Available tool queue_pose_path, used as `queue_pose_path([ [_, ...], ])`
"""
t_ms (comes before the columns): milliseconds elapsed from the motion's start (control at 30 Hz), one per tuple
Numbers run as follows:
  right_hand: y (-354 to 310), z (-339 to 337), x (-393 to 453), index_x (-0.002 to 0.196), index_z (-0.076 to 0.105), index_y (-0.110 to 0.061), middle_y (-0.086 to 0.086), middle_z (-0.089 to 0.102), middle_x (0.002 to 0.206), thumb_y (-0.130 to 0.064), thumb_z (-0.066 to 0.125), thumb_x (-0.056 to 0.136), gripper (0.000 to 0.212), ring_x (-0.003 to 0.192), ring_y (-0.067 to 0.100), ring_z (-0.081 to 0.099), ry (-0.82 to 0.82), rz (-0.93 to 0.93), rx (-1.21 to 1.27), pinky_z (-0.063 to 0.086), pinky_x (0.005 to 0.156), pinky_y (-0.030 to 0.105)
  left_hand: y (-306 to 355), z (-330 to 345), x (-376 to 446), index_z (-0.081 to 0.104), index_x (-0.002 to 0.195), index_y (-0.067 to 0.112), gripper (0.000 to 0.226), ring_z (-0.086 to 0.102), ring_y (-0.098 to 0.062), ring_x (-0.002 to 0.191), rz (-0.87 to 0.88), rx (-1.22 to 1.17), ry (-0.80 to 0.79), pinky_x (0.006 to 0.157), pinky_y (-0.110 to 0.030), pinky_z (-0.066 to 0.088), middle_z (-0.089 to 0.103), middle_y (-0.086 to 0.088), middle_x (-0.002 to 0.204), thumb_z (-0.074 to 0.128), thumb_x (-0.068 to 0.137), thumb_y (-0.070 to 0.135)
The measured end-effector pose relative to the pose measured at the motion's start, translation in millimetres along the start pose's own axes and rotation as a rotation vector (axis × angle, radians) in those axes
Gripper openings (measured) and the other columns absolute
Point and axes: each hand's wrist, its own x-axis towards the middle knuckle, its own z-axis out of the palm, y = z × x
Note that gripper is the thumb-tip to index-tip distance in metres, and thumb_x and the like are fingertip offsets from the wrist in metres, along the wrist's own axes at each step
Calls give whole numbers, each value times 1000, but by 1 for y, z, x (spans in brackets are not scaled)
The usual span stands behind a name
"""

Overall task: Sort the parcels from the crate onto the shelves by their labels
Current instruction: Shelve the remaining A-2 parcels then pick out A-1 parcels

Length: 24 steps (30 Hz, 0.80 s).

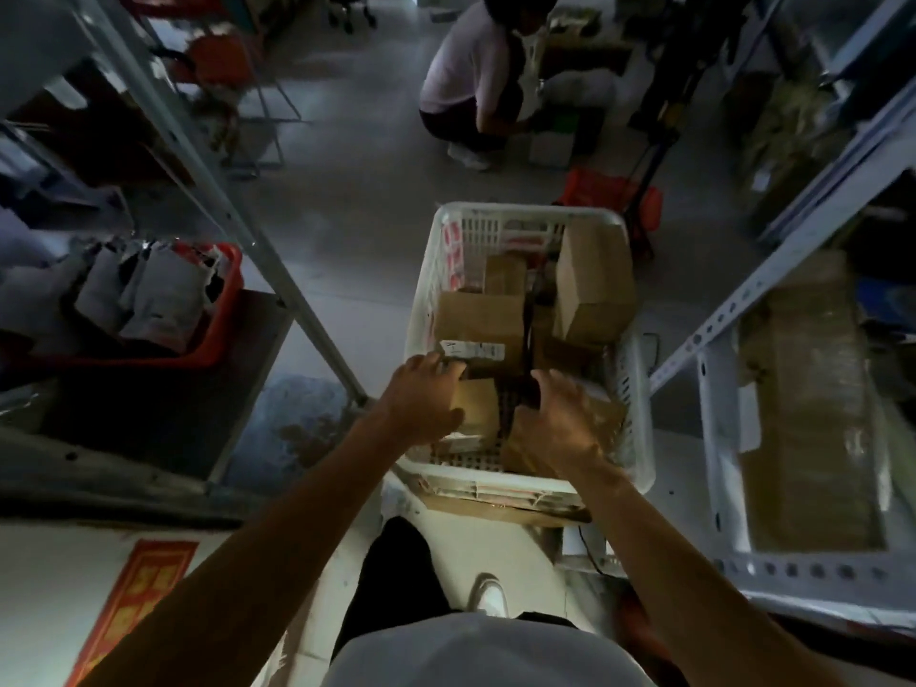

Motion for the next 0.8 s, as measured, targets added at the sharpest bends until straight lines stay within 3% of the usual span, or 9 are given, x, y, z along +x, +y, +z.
queue_pose_path([
  [133,-9,5,42,149,37,-16,8,37,153,-34,57,94,61,142,29,32,60,57,14,31,116,47,-27,-9,51,30,153,15,70,28,-36,143,28,3,-37,114,-44,29,28,-16,159,56,93,41],
  [300,-28,11,93,152,34,-17,8,32,157,-37,54,96,62,145,32,26,12,206,59,29,117,48,-65,-21,120,30,152,19,75,31,-36,142,145,55,-121,115,-43,31,28,-15,158,59,90,48],
  [433,-44,16,126,152,34,-21,7,34,157,-40,56,93,65,145,31,28,23,306,88,30,115,50,-84,-30,181,33,150,15,74,34,-36,139,202,79,-225,114,-45,34,34,-16,152,64,87,37],
  [633,-57,19,163,153,33,-18,8,35,156,-34,57,95,65,143,31,32,57,440,172,35,111,45,-95,-25,257,29,152,12,79,31,-40,140,303,93,-305,115,-49,31,34,-21,152,67,86,34],
  [800,-49,24,173,151,37,-16,9,42,152,-32,58,94,62,141,32,35,98,538,238,39,109,48,-89,-4,292,30,149,16,83,29,-41,139,325,147,-360,112,-53,34,25,-20,153,74,80,33],
])
